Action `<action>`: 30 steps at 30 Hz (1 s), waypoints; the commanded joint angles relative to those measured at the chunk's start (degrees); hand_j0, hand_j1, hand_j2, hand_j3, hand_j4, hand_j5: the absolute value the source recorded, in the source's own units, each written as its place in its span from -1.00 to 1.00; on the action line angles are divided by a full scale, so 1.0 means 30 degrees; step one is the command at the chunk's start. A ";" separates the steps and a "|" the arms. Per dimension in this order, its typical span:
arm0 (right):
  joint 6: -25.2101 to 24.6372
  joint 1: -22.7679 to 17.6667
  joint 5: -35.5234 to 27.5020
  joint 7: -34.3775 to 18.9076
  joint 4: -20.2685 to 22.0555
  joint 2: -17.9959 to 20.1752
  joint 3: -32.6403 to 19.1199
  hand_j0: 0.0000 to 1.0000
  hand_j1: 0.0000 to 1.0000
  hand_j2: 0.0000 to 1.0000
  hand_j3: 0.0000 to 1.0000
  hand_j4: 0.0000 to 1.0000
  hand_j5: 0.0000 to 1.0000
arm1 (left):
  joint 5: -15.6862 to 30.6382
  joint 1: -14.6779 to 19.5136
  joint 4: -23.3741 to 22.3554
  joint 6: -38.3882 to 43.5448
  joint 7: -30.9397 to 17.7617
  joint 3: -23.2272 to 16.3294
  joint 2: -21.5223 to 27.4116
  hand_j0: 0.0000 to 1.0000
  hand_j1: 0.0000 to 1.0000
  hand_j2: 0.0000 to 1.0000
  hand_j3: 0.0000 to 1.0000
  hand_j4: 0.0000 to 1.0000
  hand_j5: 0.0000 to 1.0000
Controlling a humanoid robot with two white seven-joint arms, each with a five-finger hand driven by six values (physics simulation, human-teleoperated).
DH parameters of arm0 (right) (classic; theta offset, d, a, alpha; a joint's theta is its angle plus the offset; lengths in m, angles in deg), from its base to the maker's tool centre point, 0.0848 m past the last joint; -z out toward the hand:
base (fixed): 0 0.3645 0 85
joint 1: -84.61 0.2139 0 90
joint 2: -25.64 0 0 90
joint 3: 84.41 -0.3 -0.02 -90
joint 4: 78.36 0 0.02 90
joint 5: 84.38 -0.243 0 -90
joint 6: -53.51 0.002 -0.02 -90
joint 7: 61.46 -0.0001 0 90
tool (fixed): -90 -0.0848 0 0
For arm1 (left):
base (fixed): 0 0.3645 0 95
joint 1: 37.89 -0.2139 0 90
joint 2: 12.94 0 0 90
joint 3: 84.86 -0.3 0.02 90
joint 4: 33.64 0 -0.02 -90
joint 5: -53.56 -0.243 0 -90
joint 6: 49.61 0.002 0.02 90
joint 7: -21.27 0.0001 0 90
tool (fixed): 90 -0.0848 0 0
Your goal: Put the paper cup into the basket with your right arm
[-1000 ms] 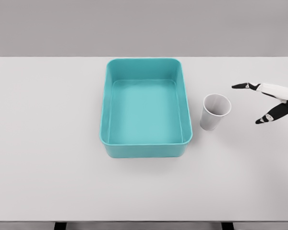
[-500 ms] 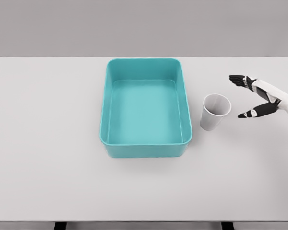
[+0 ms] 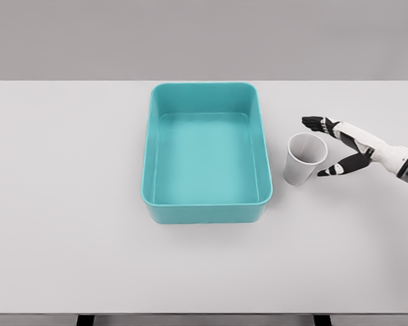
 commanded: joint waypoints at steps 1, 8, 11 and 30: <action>-0.0036 0.0000 -0.0151 0.0003 0.0309 0.0005 0.0185 1.00 1.00 1.00 1.00 1.00 1.00 | -0.0001 0.0000 -0.0009 -0.0001 -0.0013 -0.0001 0.0001 1.00 1.00 1.00 1.00 1.00 1.00; -0.0035 0.0000 -0.0092 0.0003 0.0807 0.0063 0.0390 1.00 1.00 1.00 1.00 1.00 1.00 | -0.0001 0.0000 -0.0009 -0.0001 -0.0013 -0.0001 0.0001 1.00 1.00 1.00 1.00 1.00 1.00; -0.0035 0.0000 -0.0092 0.0003 0.0924 0.0034 0.0625 1.00 1.00 1.00 1.00 1.00 1.00 | -0.0001 0.0000 -0.0009 -0.0001 0.0016 -0.0001 0.0001 1.00 1.00 1.00 1.00 1.00 1.00; -0.0651 0.0000 -0.0180 0.0003 0.2067 0.0034 0.0888 0.99 0.99 0.99 0.99 0.99 0.99 | -0.0001 0.0000 -0.0009 -0.0001 0.0016 -0.0001 0.0001 1.00 1.00 1.00 1.00 1.00 1.00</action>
